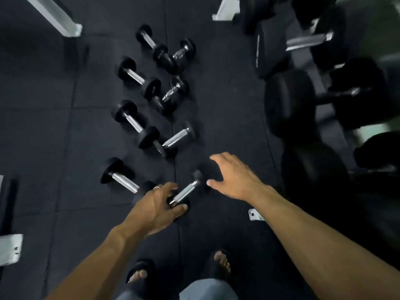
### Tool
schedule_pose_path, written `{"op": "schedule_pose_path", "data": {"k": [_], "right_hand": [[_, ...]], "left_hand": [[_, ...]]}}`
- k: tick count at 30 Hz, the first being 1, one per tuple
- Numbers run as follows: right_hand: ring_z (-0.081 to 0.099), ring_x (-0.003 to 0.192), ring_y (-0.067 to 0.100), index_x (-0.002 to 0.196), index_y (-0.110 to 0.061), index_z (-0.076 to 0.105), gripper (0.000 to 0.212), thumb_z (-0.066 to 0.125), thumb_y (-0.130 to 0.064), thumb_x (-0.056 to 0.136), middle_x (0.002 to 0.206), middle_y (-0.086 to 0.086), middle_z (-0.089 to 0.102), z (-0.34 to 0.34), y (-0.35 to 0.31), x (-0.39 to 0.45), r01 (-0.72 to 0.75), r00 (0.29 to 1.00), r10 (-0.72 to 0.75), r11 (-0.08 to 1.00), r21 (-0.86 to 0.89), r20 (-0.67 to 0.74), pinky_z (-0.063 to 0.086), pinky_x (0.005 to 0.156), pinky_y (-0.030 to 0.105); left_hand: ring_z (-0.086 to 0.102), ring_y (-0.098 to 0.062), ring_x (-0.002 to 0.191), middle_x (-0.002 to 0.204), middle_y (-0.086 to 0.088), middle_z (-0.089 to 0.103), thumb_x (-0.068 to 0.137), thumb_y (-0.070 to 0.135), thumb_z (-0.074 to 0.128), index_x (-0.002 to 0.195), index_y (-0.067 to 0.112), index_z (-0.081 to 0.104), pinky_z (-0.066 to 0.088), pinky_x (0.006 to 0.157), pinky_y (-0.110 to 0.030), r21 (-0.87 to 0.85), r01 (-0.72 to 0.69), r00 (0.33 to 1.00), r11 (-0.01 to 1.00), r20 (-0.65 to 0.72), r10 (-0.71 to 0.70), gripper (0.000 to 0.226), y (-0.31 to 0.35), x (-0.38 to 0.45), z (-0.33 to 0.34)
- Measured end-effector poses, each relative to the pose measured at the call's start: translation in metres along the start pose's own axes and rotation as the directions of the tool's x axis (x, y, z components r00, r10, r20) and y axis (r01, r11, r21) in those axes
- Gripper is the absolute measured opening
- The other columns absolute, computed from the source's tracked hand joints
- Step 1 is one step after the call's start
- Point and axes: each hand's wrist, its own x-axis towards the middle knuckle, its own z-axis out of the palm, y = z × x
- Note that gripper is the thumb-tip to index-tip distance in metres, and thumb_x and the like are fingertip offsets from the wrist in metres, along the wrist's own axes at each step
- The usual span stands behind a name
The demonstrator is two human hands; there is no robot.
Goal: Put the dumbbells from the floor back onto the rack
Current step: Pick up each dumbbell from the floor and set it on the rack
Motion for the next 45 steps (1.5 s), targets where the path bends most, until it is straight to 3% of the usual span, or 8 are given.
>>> {"op": "schedule_pose_path", "data": {"k": [7,12,17,24,29,34,38,45], "right_hand": [[0.041,0.134,0.026,0.148,-0.019,0.032,0.078,0.067,-0.048,0.085,0.145,0.007,0.041,0.147,0.061,0.108,-0.127,0.991,0.13,0.989,0.071,-0.039,0.039,0.106,0.039],[0.048,0.126,0.025,0.144,-0.021,0.035,0.078,0.071,-0.05,0.081,0.138,0.005,0.046,0.216,0.079,0.153,-0.15,0.987,0.156,0.978,0.145,-0.026,0.044,0.103,0.041],[0.06,0.108,0.024,0.136,-0.026,0.04,0.067,0.073,-0.043,0.081,0.123,0.003,0.059,0.248,0.084,0.168,-0.144,0.982,0.174,0.941,0.306,-0.073,0.05,0.094,0.044],[0.062,0.107,0.023,0.138,-0.023,0.041,0.06,0.07,-0.028,0.086,0.121,0.003,0.063,0.246,0.081,0.166,-0.121,0.98,0.17,0.925,0.361,-0.107,0.051,0.094,0.039],[0.065,0.099,0.022,0.134,-0.021,0.044,0.055,0.07,-0.023,0.086,0.112,0.003,0.066,0.233,0.074,0.149,-0.099,0.985,0.14,0.94,0.327,-0.103,0.053,0.089,0.038],[0.066,0.095,0.022,0.128,-0.022,0.049,0.049,0.071,-0.023,0.084,0.106,0.001,0.068,0.187,0.058,0.117,-0.075,0.988,0.109,0.957,0.279,-0.107,0.052,0.09,0.04],[0.066,0.094,0.026,0.126,-0.024,0.051,0.049,0.072,-0.023,0.081,0.102,0.001,0.069,0.122,0.037,0.079,-0.061,0.984,0.1,0.967,0.249,-0.147,0.052,0.089,0.043],[0.065,0.097,0.028,0.125,-0.031,0.053,0.05,0.07,-0.027,0.078,0.101,-0.002,0.07,-0.048,-0.015,-0.015,-0.041,0.955,0.092,0.982,0.183,-0.282,0.049,0.09,0.037]], "left_hand": [[0.054,-0.015,0.114,0.127,0.003,0.055,0.077,0.046,0.074,0.137,0.027,0.045,0.039,0.089,-0.022,0.032,-0.089,0.992,0.996,0.091,0.086,0.069,-0.104,0.151,0.105],[0.055,-0.018,0.11,0.125,0.002,0.055,0.075,0.05,0.074,0.138,0.033,0.037,0.048,0.09,-0.035,0.173,-0.127,0.978,0.977,0.188,0.094,0.074,-0.149,0.21,0.149],[0.061,-0.024,0.101,0.116,0.001,0.062,0.071,0.037,0.078,0.138,0.036,0.027,0.045,0.079,-0.032,0.329,-0.213,0.958,0.92,0.257,0.13,0.084,-0.167,0.236,0.159],[0.062,-0.016,0.081,0.094,0.01,0.06,0.074,0.018,0.073,0.125,0.052,0.029,0.055,0.082,-0.044,0.156,-0.112,0.945,0.981,0.323,0.056,0.076,-0.166,0.237,0.153],[0.064,-0.02,0.093,0.103,0.006,0.062,0.071,0.017,0.073,0.124,0.054,0.029,0.055,0.084,-0.047,0.103,-0.089,0.943,0.991,0.329,0.05,0.079,-0.156,0.216,0.152],[0.068,-0.021,0.083,0.092,0.002,0.064,0.071,0.003,0.074,0.126,0.045,0.038,0.06,0.073,-0.039,-0.055,-0.072,0.939,0.996,0.332,0.087,0.078,-0.131,0.179,0.133],[0.062,-0.015,0.072,0.079,0.003,0.061,0.073,0.004,0.074,0.129,0.038,0.042,0.054,0.065,-0.026,-0.091,-0.131,0.944,0.987,0.293,0.152,0.072,-0.085,0.137,0.091],[0.066,-0.014,0.069,0.081,-0.002,0.067,0.072,0.004,0.072,0.125,0.047,0.04,0.059,0.065,-0.032,-0.078,-0.245,0.94,0.966,0.224,0.257,0.075,0.028,0.05,-0.023]]}}
